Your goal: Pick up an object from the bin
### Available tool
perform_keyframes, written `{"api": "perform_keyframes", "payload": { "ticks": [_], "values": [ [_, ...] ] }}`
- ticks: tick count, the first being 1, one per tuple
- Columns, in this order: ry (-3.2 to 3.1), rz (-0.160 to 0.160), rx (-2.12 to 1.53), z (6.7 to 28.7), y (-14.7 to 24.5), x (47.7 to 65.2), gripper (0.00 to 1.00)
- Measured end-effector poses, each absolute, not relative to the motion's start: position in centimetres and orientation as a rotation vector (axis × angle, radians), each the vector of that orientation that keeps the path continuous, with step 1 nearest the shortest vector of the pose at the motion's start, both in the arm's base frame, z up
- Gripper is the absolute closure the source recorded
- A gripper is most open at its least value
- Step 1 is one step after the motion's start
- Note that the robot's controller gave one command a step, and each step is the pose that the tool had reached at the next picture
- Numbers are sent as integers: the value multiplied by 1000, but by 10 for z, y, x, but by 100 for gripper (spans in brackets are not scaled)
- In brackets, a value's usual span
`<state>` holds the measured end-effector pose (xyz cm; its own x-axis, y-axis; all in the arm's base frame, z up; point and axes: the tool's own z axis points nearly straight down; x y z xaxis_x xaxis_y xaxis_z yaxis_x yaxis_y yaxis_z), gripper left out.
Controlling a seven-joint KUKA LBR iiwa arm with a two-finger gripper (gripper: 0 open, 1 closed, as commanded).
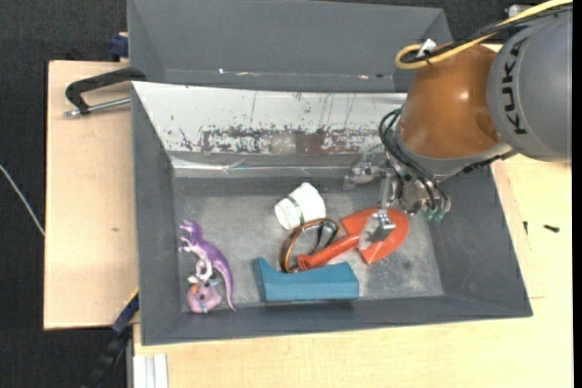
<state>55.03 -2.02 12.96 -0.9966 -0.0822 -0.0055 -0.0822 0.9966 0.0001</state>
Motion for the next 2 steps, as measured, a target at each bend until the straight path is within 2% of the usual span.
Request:
{"api": "perform_keyframes", "payload": {
  "ticks": [1,2],
  "values": [
    [3142,3,-135,108,-21,537,0],
    [3133,1,17,144,-38,547,0]
  ]
}}
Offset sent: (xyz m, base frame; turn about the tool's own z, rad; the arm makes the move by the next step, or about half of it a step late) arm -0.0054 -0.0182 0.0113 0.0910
